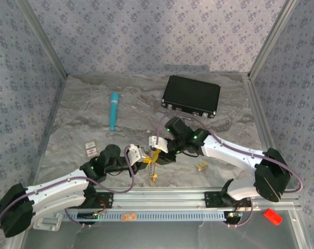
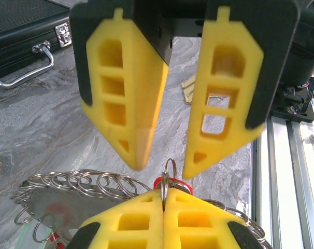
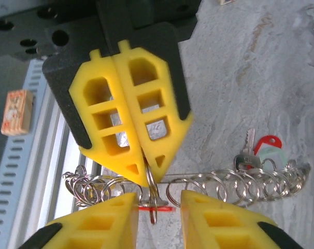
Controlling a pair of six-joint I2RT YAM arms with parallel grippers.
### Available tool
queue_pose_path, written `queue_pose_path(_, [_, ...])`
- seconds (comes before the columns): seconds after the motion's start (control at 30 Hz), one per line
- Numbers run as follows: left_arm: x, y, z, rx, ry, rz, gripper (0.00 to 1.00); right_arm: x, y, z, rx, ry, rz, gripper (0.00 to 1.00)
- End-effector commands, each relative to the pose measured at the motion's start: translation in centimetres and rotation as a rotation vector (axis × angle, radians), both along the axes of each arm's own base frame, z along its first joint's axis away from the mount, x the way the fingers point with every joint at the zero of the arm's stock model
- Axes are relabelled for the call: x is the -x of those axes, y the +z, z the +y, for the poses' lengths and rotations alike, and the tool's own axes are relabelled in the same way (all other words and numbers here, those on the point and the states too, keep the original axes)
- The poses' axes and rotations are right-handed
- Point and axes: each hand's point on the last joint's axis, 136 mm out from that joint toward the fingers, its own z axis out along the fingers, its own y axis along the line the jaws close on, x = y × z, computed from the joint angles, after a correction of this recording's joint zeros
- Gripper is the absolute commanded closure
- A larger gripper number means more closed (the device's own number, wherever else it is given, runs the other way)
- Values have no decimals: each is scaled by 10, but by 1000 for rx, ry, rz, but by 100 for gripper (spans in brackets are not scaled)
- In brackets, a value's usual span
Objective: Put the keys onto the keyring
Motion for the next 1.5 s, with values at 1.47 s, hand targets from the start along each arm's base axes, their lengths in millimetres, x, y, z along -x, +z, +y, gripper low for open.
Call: queue_pose_path(1.47, [1, 24, -4, 87, -22, -80, 100, 2, 0, 7, -118, -28, 67, 78])
